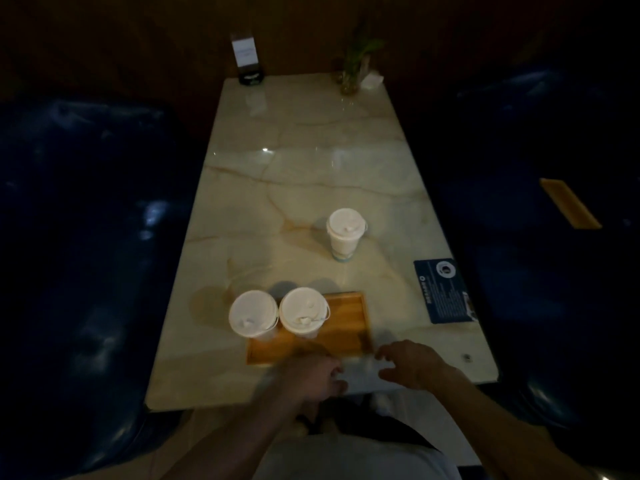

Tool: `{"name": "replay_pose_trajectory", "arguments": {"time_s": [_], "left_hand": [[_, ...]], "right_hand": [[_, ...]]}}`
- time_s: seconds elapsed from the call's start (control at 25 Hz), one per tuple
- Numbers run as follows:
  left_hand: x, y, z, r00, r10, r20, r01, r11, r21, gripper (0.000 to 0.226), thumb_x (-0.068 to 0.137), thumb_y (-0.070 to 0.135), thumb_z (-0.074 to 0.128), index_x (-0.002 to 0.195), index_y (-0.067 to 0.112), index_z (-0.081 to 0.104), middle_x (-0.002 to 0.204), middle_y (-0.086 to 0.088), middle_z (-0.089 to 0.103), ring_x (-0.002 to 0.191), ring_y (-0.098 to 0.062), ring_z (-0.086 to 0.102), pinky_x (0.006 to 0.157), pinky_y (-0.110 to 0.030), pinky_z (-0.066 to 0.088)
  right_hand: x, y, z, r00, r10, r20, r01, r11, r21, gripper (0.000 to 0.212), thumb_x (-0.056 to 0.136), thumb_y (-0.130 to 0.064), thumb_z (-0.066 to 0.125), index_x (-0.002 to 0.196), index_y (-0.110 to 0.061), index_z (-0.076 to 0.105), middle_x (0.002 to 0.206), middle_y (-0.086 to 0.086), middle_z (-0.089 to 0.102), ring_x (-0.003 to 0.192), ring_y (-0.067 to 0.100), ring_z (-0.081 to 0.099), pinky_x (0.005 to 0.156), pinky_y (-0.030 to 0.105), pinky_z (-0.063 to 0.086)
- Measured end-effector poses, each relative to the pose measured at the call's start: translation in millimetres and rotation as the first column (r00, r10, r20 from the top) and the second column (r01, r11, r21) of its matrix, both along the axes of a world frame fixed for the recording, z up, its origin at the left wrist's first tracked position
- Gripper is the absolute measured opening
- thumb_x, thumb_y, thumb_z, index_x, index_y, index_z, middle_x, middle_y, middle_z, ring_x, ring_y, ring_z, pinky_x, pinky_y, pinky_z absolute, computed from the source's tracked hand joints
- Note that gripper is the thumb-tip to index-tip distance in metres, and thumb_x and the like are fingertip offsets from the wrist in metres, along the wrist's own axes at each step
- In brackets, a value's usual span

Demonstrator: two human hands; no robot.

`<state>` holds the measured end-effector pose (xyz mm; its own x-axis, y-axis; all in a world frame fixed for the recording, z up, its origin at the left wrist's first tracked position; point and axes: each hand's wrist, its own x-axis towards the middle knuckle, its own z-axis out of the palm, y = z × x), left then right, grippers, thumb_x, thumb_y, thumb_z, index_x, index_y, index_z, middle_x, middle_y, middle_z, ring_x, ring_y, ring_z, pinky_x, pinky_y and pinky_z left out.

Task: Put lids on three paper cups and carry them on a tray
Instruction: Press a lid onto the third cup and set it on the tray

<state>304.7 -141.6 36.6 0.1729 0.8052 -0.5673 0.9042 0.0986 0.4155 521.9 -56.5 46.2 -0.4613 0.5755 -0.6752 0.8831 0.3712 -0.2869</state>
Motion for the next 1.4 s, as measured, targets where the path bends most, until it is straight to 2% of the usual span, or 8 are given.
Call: {"name": "replay_pose_trajectory", "arguments": {"time_s": [0.28,0.44,0.52,0.68,0.76,1.04,1.2,1.4], "left_hand": [[42,65,3,0.993,0.07,0.098,-0.07,0.997,-0.012,0.03,0.087,0.045,0.063,0.106,0.022,0.069,0.113,-0.001,0.07,0.102,-0.019,0.064,0.083,-0.031,0.048],[58,111,3,0.963,0.263,0.063,-0.265,0.964,0.027,0.027,0.087,0.042,0.061,0.098,0.018,0.068,0.108,-0.006,0.07,0.1,-0.024,0.065,0.088,-0.033,0.051],[60,130,5,0.919,0.382,0.099,-0.386,0.922,0.03,0.027,0.088,0.036,0.061,0.104,0.014,0.067,0.112,-0.008,0.069,0.106,-0.026,0.064,0.096,-0.038,0.05],[54,156,16,0.86,0.5,-0.103,-0.48,0.86,0.171,0.04,0.086,0.046,0.056,0.116,0.022,0.064,0.12,-0.005,0.067,0.113,-0.028,0.062,0.093,-0.036,0.05],[47,165,19,0.836,0.527,-0.15,-0.505,0.848,0.162,0.042,0.085,0.047,0.057,0.116,0.019,0.061,0.12,-0.007,0.064,0.113,-0.029,0.061,0.092,-0.039,0.051],[16,192,21,0.658,0.752,-0.039,-0.736,0.653,0.179,0.057,0.086,0.034,0.068,0.135,0.02,0.043,0.132,-0.012,0.052,0.122,-0.034,0.053,0.095,-0.044,0.048],[-5,209,10,0.625,0.78,0.03,-0.776,0.617,0.128,0.069,0.082,0.025,0.071,0.142,0.02,0.038,0.137,-0.014,0.051,0.125,-0.035,0.052,0.1,-0.042,0.046],[-18,231,4,0.597,0.783,0.177,-0.802,0.576,0.156,0.076,0.07,0.014,0.082,0.137,0.015,0.047,0.136,-0.012,0.057,0.125,-0.031,0.054,0.102,-0.038,0.046]], "right_hand": [[27,67,6,0.998,0.061,0.02,-0.063,0.993,0.104,0.05,0.092,-0.047,0.054,0.138,-0.029,0.048,0.14,0.003,0.054,0.126,0.02,0.052,0.098,0.03,0.044],[38,110,7,0.998,0.061,-0.02,-0.058,0.99,0.13,0.049,0.094,-0.043,0.052,0.139,-0.024,0.048,0.141,0.007,0.054,0.127,0.023,0.052,0.101,0.032,0.045],[39,127,7,0.998,0.066,-0.024,-0.061,0.985,0.161,0.05,0.096,-0.042,0.05,0.141,-0.022,0.046,0.142,0.008,0.053,0.128,0.025,0.052,0.102,0.033,0.045],[37,159,6,0.995,0.095,-0.025,-0.087,0.97,0.228,0.051,0.097,-0.043,0.047,0.143,-0.021,0.042,0.138,0.01,0.055,0.124,0.027,0.054,0.096,0.037,0.05],[31,171,6,0.993,0.115,-0.008,-0.109,0.962,0.249,0.053,0.097,-0.045,0.045,0.144,-0.022,0.039,0.139,0.011,0.053,0.123,0.03,0.054,0.095,0.039,0.051],[-12,209,7,0.987,0.137,-0.087,-0.111,0.962,0.25,0.067,0.095,-0.051,0.045,0.153,-0.029,0.02,0.147,0.011,0.044,0.131,0.032,0.044,0.103,0.046,0.043],[-40,229,-1,0.985,0.107,-0.136,-0.075,0.971,0.225,0.074,0.092,-0.052,0.05,0.154,-0.03,0.015,0.148,0.012,0.043,0.13,0.034,0.046,0.102,0.046,0.044],[-64,244,-18,0.946,-0.025,-0.322,0.066,0.991,0.116,0.084,0.085,-0.047,0.066,0.153,-0.031,0.02,0.146,0.012,0.049,0.128,0.034,0.051,0.101,0.044,0.046]]}}
